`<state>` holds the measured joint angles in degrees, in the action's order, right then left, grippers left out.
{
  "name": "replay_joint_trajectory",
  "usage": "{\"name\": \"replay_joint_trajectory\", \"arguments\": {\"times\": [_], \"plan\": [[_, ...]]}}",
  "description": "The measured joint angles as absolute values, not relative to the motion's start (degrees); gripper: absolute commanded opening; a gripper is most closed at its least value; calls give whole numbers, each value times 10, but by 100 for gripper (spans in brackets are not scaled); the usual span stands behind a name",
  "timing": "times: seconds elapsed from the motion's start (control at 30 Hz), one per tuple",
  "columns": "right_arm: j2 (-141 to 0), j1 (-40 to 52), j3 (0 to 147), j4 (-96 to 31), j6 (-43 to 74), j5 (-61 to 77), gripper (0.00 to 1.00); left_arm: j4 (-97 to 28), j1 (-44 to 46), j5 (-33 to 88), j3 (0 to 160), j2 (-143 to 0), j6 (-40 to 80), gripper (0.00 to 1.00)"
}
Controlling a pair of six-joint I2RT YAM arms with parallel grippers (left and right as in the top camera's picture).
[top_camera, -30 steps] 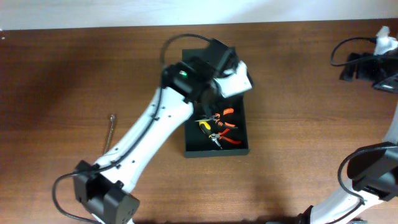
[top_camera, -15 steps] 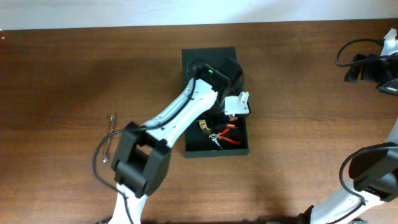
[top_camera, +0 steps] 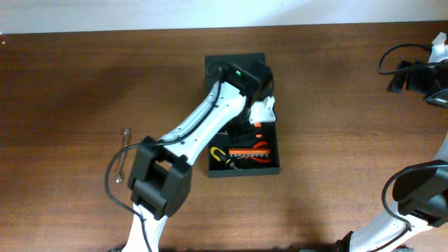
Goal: Pack container
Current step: 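Move the socket rail over the box and release it inside, then lower the left gripper onto the silver wrench and grasp it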
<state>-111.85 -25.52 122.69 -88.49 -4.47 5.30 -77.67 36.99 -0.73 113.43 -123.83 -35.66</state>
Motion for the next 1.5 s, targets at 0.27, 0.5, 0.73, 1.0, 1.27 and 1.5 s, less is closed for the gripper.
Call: {"name": "replay_joint_trajectory", "arguments": {"times": [0.27,0.5,0.73,1.0,1.27,1.5], "plan": [[-1119,-255,1227,-885,-45,53,99,-852,215,-39,1225,-1054,-199,99],[-1119,-255,1227,-886,-45,55,99,-939,35,-52,1216,-950,-151,99],[-1119,-255,1227,-886,-45,55,99,-841,-39,-51,1007,-905,-147,99],[-1119,-255,1227,-886,-45,55,99,-590,-105,-22,727,-909,-176,99],[-1119,-255,1227,-886,-45,55,99,-482,-124,-10,630,-950,-185,99],[-1119,-255,1227,-886,-45,55,99,-451,-124,-6,615,-1009,-185,99]]}}
